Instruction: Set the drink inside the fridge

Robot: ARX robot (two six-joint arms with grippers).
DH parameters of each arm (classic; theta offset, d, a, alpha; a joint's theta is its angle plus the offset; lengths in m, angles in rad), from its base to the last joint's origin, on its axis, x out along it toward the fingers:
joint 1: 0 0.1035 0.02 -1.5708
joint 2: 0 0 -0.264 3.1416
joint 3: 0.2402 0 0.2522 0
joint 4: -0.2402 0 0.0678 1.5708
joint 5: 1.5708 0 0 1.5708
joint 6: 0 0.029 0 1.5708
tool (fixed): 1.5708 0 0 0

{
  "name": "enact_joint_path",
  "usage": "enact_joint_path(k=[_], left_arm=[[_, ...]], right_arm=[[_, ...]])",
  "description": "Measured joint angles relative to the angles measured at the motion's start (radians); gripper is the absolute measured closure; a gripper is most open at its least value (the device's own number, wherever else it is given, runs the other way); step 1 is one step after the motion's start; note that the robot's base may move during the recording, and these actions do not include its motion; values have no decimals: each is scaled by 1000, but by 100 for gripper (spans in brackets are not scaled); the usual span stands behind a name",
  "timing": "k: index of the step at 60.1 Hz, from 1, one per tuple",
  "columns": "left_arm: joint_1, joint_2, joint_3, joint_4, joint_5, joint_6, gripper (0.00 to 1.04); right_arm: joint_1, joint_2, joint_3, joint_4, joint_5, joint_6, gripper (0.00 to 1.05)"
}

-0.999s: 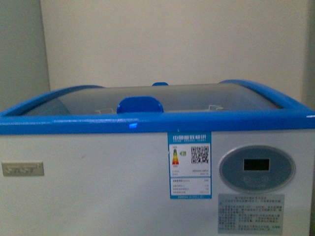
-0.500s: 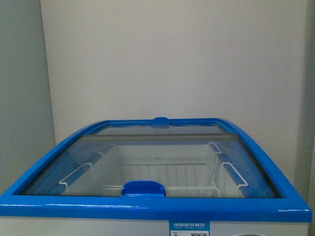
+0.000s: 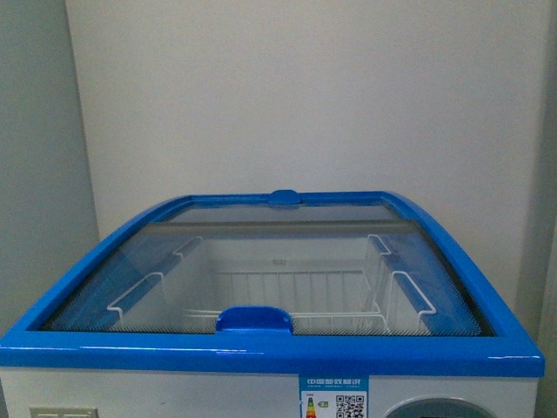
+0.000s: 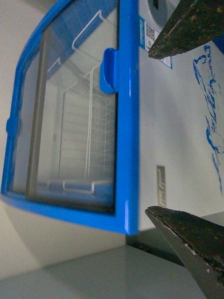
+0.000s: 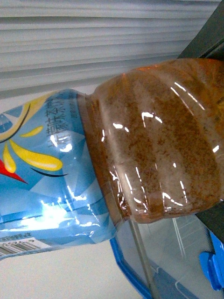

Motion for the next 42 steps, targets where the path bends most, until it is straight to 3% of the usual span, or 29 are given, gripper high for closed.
enact_joint_path(k=[8,15,27,42], left_arm=[[-102,127,120,-40,91,173,8],[-236,244,233,-133,180,550,8],[-259,453,392,-207,195,920,8],[-259,592,504,-200,193,1008,8]], right_arm=[[0,0,0,0,-1,0,62],[0,0,0,0,-1,0,62],[0,0,0,0,0,0,62],[0,0,0,0,1,0,62]])
